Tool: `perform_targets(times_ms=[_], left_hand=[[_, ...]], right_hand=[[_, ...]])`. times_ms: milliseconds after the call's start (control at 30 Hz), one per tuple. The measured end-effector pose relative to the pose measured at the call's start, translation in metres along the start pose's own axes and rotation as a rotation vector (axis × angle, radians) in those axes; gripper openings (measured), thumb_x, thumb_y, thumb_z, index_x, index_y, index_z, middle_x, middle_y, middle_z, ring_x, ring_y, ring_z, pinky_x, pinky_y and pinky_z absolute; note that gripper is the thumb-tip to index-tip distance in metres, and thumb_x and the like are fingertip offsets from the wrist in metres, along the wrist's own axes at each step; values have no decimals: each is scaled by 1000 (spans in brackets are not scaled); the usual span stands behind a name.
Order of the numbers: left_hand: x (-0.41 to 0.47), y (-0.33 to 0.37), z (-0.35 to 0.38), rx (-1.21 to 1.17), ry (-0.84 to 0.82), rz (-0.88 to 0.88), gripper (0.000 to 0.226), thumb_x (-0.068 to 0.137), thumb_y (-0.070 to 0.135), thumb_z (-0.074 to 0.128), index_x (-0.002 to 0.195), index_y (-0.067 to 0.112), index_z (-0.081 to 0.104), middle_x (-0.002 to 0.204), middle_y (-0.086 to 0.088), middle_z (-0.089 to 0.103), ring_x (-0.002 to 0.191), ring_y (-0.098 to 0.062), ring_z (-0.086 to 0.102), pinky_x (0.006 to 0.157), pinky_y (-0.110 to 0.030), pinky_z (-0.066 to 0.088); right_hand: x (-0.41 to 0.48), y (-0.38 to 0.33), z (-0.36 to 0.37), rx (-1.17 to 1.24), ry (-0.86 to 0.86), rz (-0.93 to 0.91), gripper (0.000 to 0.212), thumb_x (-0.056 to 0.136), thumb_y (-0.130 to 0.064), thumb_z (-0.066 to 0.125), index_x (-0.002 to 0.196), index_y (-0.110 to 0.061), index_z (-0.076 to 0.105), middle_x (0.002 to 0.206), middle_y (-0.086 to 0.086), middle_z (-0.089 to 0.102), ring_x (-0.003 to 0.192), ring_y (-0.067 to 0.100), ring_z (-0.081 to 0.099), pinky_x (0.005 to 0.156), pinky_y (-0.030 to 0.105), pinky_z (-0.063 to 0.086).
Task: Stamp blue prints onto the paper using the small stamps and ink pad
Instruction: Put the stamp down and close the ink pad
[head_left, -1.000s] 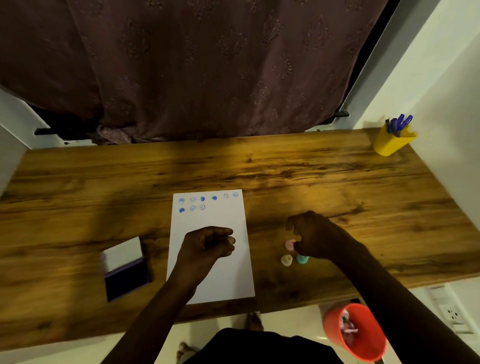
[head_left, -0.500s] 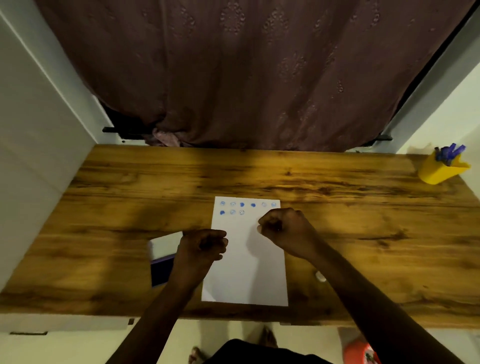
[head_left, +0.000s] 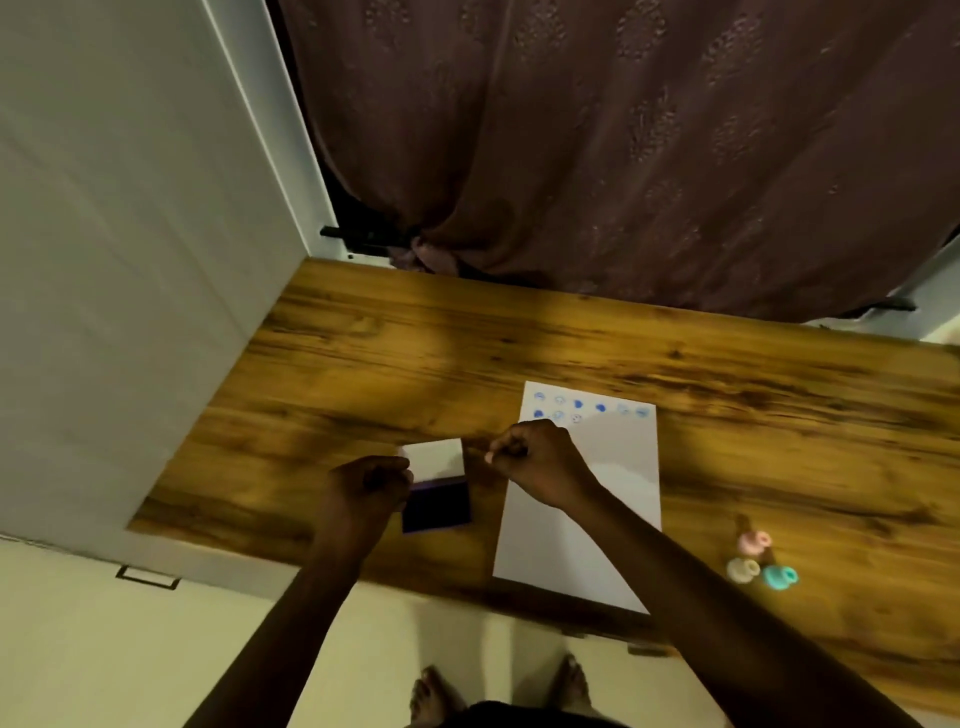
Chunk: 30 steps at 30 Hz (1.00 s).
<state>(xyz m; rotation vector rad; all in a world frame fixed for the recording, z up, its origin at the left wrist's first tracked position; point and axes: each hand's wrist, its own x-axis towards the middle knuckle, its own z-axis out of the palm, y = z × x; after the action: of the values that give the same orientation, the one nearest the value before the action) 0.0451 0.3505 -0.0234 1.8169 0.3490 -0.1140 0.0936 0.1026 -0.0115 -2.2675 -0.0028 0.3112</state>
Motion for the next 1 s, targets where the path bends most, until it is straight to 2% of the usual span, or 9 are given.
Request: perform_targets(times_ms=[133, 200, 300, 400, 467, 533, 600, 733, 1000], left_hand=[[15, -12, -13, 101, 41, -3, 20, 87, -2, 75, 87, 19, 78, 78, -3, 79, 71, -22, 76, 73, -45, 65], [23, -16, -17, 189, 58, -7, 15, 85, 3, 77, 96, 12, 79, 81, 0, 77, 69, -15, 75, 71, -41, 65], [34, -18, -15, 257, 55, -22, 17, 83, 7, 77, 100, 10, 79, 83, 1, 75, 74, -15, 73, 64, -25, 55], [42, -19, -9, 314, 13, -12, 9, 80, 5, 74, 80, 12, 79, 73, 4, 75, 74, -18, 74, 53, -7, 43], [46, -22, -7, 320, -8, -25, 10, 81, 5, 72, 81, 11, 81, 79, -5, 80, 76, -21, 76, 57, -14, 51], [49, -24, -6, 266, -51, -27, 14, 80, 3, 72, 90, 6, 81, 87, -17, 81, 80, -32, 78, 69, -40, 65], [50, -26, -6, 232, -63, -7, 19, 78, 2, 71, 95, 4, 80, 90, -21, 80, 82, -38, 78, 74, -57, 64], [50, -30, -7, 226, -86, 28, 22, 81, -1, 69, 98, 8, 81, 92, -13, 82, 84, -30, 79, 76, -56, 65], [37, -25, -4, 243, -71, 116, 29, 84, -13, 65, 104, 3, 78, 104, -19, 79, 98, -34, 76, 87, -51, 63]], right_hand=[[15, -8, 21, -24, 8, 64, 20, 83, -32, 79, 98, -18, 78, 102, -2, 77, 83, 4, 65, 63, 6, 42], [21, -12, 30, -58, 10, 84, 19, 83, -30, 79, 97, -17, 78, 101, -1, 77, 87, 10, 69, 62, 7, 41], [28, -16, 42, -88, 21, 92, 15, 83, -24, 79, 92, -12, 78, 98, 4, 77, 88, 19, 72, 59, 7, 39], [33, -19, 49, -93, 39, 109, 16, 81, -23, 80, 88, -8, 77, 92, 7, 75, 78, 18, 69, 56, 9, 39], [35, -20, 53, -104, 39, 115, 16, 80, -20, 81, 88, -7, 76, 92, 8, 75, 81, 20, 69, 59, 14, 43], [37, -19, 55, -119, 44, 122, 13, 80, -16, 80, 90, -9, 76, 95, 6, 74, 87, 21, 69, 68, 20, 48], [38, -17, 56, -136, 46, 125, 11, 80, -14, 79, 91, -11, 76, 98, 5, 75, 91, 21, 69, 73, 22, 49], [38, -12, 58, -145, 31, 134, 17, 81, -15, 78, 97, -13, 75, 105, 4, 75, 97, 21, 70, 78, 25, 54], [34, -9, 58, -111, 14, 148, 21, 83, -17, 75, 104, -17, 77, 113, 4, 75, 102, 22, 70, 75, 20, 48]])
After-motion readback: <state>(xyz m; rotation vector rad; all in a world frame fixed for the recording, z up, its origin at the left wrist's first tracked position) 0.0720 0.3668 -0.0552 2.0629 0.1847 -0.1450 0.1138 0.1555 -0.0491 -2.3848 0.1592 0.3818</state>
